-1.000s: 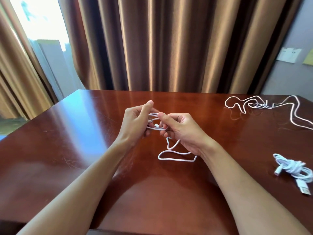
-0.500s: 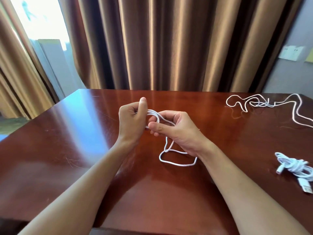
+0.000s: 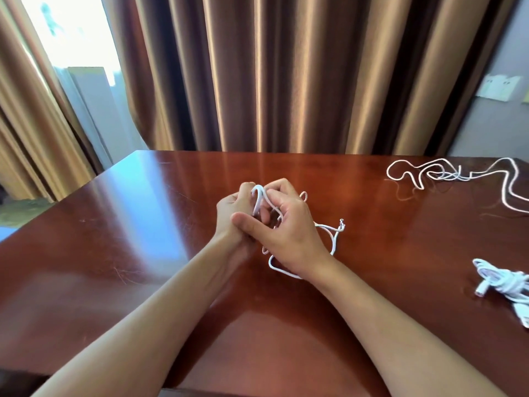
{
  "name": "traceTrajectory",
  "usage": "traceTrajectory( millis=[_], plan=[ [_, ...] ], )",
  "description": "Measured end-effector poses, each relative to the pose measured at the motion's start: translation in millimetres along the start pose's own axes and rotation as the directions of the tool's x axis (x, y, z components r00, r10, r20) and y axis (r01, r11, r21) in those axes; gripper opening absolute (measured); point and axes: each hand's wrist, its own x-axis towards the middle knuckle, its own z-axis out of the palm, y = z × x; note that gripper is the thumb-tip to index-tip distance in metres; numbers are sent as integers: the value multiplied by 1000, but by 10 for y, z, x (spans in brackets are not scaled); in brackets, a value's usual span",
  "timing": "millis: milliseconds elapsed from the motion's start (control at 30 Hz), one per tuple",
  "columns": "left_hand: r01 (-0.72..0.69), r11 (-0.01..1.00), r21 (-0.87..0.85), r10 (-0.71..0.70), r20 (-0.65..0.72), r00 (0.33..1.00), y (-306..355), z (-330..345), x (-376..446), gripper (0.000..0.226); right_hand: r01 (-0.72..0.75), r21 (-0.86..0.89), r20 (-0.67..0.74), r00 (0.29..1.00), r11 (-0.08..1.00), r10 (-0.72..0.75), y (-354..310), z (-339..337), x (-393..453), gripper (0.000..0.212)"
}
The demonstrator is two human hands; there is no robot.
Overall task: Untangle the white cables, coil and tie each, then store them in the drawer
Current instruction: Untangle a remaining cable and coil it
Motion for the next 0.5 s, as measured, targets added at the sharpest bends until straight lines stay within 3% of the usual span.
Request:
traceTrajectory(
  millis=[67,167,233,333,500],
  plan=[
    [99,995,5,-99,145,984,-32,7,-31,57,-16,63,-61,998,998,20,-3,40,-20,48],
    [133,991,23,-134,300,944,-63,-3,-68,59,-177,122,-160,968,977,195,-23,132,-61,52],
    [159,987,-20,-143,336,931,-85,-3,-72,48,-202,-5,-194,961,979,197,2,170,-54,54],
    [213,970,-120,-146,413,899,-109,-2,-71,37,-211,-119,-117,973,970,197,9,218,-51,58],
    [146,989,-15,-128,405,905,-143,6,-66,24,-144,-265,-164,981,954,102,74,211,-33,56]
  ],
)
